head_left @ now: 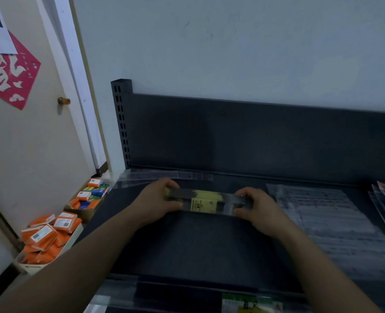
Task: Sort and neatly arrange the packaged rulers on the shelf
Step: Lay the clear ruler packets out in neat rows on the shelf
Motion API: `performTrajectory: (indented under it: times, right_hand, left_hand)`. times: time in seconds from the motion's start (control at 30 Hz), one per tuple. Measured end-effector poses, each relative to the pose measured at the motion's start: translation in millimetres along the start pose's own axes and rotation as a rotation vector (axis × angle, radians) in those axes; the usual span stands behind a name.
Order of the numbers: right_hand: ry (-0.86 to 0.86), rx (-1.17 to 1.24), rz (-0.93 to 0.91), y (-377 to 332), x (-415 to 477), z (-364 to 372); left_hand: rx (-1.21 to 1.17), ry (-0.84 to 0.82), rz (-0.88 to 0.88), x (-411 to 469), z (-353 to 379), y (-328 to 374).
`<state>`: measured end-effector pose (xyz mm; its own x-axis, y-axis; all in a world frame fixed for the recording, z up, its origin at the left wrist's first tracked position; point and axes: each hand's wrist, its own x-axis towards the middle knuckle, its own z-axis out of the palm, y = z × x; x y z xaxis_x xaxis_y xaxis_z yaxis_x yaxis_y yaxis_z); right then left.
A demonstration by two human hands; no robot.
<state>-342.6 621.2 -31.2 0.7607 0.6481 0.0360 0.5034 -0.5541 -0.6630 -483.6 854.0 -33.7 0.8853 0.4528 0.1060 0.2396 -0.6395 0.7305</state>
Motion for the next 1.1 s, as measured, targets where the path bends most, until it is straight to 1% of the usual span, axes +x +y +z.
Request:
performTrajectory:
  times: [0.07, 0.1, 0.13, 0.23, 0.27, 0.3, 0.37, 0.43, 0.53, 0.63, 0.8, 0.97, 1.1]
  right_hand:
    - [-0.056, 0.053, -0.007, -0.8, 5.7, -10.6]
    - [-0.077, 0.051, -0.012, -1.1, 9.7, -16.3]
    - [-0.091, 0.032, -0.017, -1.2, 14.1, -21.0]
    - [-0.119, -0.134, 0.001, -1.3, 27.9, -28.4]
    - [-0.127, -0.224, 0.021, -3.2, 31.4, -28.6]
    - [-0.133, -0.327, 0.045, -6.0, 33.6, -27.4]
    - [-0.139, -0.539, 0.061, -11.1, 37.4, -20.1]
    - [-0.161, -0.636, 0.036, -13.2, 39.4, -8.9]
    - [-0.208, -0.632, 0.027, -7.5, 34.7, 4.9]
    - [-0.199, -0.641, 0.008, -4.0, 24.1, 9.0]
    - [-0.21, -0.652, 0.008, -7.9, 7.6, 11.1]
    - [-0.244, -0.663, -0.014, -9.0, -15.2, 10.4]
    - [-0.26, -0.656, 0.014, -9.3, -32.5, 12.0]
  left_hand:
    - [0.026, -0.004, 0.01, 5.4, -0.8, 3.0]
    - [0.078, -0.025, 0.022, 8.5, -1.7, 7.8]
    - [0.183, -0.057, 0.036, 12.0, -2.4, 14.1]
    - [0.717, -0.084, 0.144, 24.5, 2.5, 32.6]
    - [0.83, -0.087, 0.182, 28.8, 7.3, 37.2]
    - [0.887, -0.102, 0.202, 33.0, 13.6, 39.4]
    - [0.9, -0.136, 0.22, 38.3, 27.6, 39.4]
    - [0.86, -0.153, 0.234, 39.4, 38.7, 36.3]
    - [0.825, -0.174, 0.252, 35.9, 44.5, 30.3]
    - [0.78, -0.224, 0.264, 29.4, 47.1, 28.2]
    - [0.747, -0.313, 0.187, 15.6, 47.9, 31.6]
    - [0.749, -0.339, 0.166, -9.2, 48.0, 36.4]
    - [0.755, -0.351, 0.171, -26.0, 46.0, 39.0]
